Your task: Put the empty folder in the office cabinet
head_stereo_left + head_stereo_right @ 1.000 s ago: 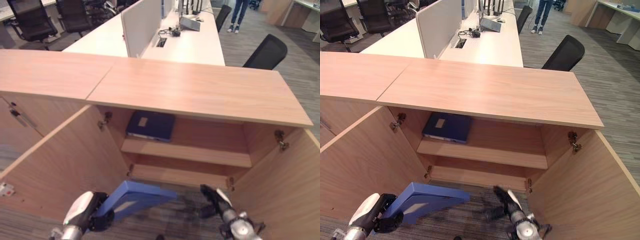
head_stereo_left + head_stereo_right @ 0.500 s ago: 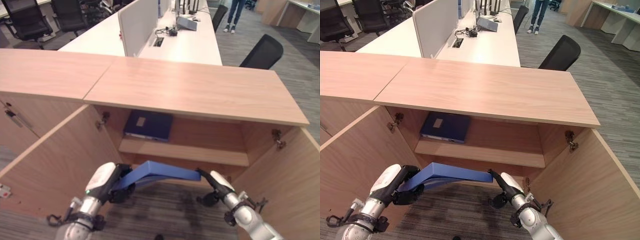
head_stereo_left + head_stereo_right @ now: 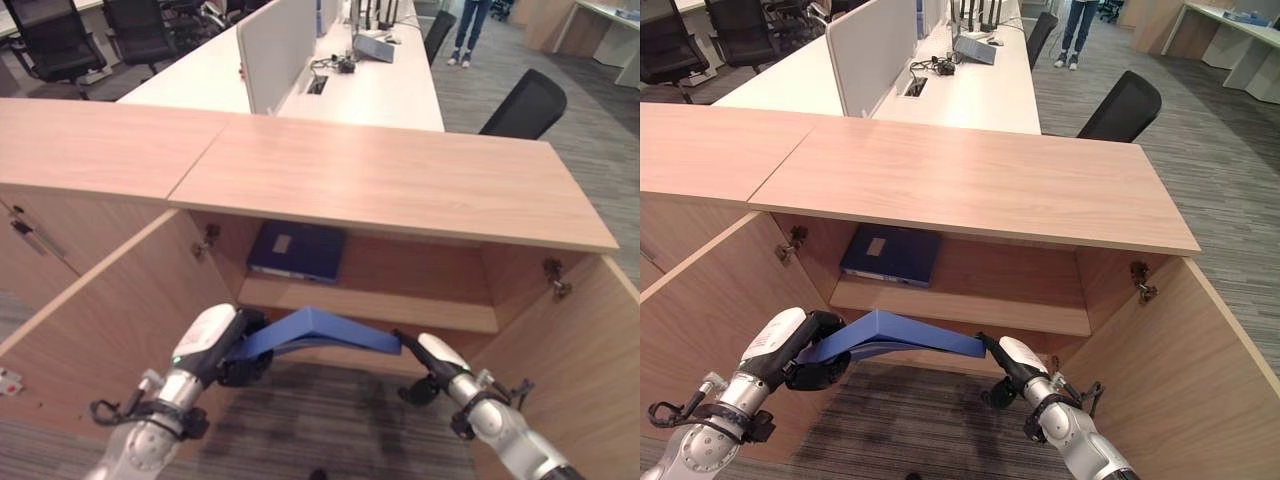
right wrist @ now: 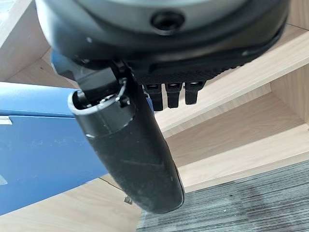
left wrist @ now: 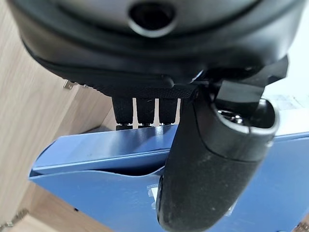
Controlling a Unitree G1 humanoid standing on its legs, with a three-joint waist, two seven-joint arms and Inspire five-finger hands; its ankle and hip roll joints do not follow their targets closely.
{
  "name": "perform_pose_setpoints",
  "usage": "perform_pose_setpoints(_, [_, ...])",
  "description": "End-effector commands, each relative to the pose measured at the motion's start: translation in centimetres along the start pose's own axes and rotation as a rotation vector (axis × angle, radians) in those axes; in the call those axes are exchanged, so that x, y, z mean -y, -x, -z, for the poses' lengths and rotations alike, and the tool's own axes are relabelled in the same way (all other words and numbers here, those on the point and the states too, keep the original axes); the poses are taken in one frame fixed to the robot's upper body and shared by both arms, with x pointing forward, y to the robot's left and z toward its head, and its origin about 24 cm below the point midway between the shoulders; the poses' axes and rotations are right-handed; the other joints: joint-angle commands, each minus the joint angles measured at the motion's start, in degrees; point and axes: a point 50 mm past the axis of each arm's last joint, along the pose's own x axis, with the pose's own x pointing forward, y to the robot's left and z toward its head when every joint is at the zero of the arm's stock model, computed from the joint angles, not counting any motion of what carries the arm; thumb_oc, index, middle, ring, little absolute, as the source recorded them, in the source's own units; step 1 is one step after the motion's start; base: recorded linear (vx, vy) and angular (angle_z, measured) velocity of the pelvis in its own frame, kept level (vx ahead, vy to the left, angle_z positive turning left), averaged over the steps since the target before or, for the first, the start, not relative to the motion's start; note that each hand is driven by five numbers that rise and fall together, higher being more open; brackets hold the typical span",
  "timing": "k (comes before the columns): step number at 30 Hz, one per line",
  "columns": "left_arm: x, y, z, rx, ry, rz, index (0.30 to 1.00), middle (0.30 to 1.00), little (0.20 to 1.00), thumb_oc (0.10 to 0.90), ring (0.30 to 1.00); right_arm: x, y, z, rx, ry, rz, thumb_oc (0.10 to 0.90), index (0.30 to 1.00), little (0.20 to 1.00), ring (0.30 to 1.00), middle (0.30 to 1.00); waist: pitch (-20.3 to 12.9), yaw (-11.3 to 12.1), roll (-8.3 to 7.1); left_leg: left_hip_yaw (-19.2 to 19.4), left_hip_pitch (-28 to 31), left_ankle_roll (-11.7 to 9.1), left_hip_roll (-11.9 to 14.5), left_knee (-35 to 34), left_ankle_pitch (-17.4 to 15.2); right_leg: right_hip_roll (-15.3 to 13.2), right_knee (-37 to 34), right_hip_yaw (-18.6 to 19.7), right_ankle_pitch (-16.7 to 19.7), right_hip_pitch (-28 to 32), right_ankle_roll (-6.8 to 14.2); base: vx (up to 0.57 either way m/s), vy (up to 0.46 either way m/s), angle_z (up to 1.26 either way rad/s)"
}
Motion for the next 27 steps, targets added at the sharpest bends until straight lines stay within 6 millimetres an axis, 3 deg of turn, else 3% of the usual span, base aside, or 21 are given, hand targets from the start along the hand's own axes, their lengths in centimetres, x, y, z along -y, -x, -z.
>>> perform_pose_setpoints(1, [-2.5, -1.6, -8.9, 0.510, 0.180, -0.096, 0.300, 0.300, 0.300, 0.400, 0.300, 2.3, -2.7, -10.5, 0.466, 0.034, 0.075, 0.800, 0.900, 0.900, 0.900, 0.900, -2.95, -0.78, -1.73, -1.05, 2.33, -1.04, 0.48, -0.43, -6.07, -2.25, 0.38, 0.01, -0.09, -0.02, 3.72, 0.00, 0.000, 0.00])
perform_pose_setpoints(6, [-2.4, -2.1, -10.2, 0.572, 0.402, -0.049, 0.300, 0.300, 0.300, 0.400, 0.300, 1.8, -3.3, -11.7, 0.485, -0.021, 0.059, 0.800, 0.900, 0.900, 0.900, 0.900, -3.16, -1.05, -1.68, -1.06, 2.45, -0.98, 0.51, -0.43, -6.10, -2.29, 0.38, -0.04, 0.00, 0.21, 3.52, 0.01, -0.001, -0.06])
perform_pose_setpoints(20, [-0.6, -2.7, -10.4, 0.559, 0.579, 0.107, 0.300, 0.300, 0.300, 0.400, 0.300, 1.9, -4.6, -15.3, 0.574, -0.156, 0.062, 0.800, 0.900, 0.900, 0.900, 0.900, -3.07, -0.61, -1.38, -1.09, 2.85, -0.97, 0.62, -0.43, -6.17, -2.20, 0.38, -0.05, -0.14, 0.75, 3.29, 0.00, -0.001, -0.01])
perform_pose_setpoints(21, [-0.6, -2.8, -10.6, 0.570, 0.590, 0.119, 0.300, 0.300, 0.300, 0.400, 0.300, 1.2, -4.9, -16.0, 0.580, -0.250, 0.012, 0.800, 0.900, 0.900, 0.900, 0.900, -3.05, -0.36, -1.46, -1.15, 2.83, -1.00, 0.63, -0.43, -6.11, -2.21, 0.38, -0.02, -0.10, 0.81, 3.26, 0.00, 0.000, 0.00])
perform_pose_setpoints(22, [-0.6, -2.8, -10.6, 0.570, 0.589, 0.119, 0.300, 0.300, 0.300, 0.400, 0.300, 1.2, -4.9, -16.0, 0.581, -0.252, 0.011, 0.566, 0.549, 0.549, 0.549, 0.549, -3.02, -0.35, -1.51, -1.15, 2.82, -1.00, 0.63, -0.43, -6.10, -2.21, 0.38, -0.01, -0.10, 0.80, 3.26, 0.00, 0.000, 0.00])
perform_pose_setpoints(23, [-0.6, -3.1, -10.9, 0.583, 0.598, 0.129, 0.300, 0.300, 0.300, 0.400, 0.300, -0.4, -4.7, -16.4, 0.587, -0.457, -0.124, 0.400, 0.300, 0.300, 0.300, 0.300, -3.04, -0.21, -1.69, -1.11, 2.84, -1.12, 0.57, -0.43, -6.00, -2.20, 0.38, -0.13, -0.06, 0.84, 3.23, 0.00, 0.000, 0.00])
perform_pose_setpoints(27, [-0.4, -3.5, -11.2, 0.600, 0.603, 0.157, 0.300, 0.300, 0.300, 0.400, 0.300, -2.2, -4.5, -16.6, 0.582, -0.616, -0.284, 0.400, 0.300, 0.300, 0.300, 0.300, -2.94, 0.22, -2.02, -1.21, 2.76, -1.31, 0.58, -0.43, -5.86, -2.33, 0.38, -0.29, 0.00, 0.83, 3.25, 0.00, -0.001, 0.01])
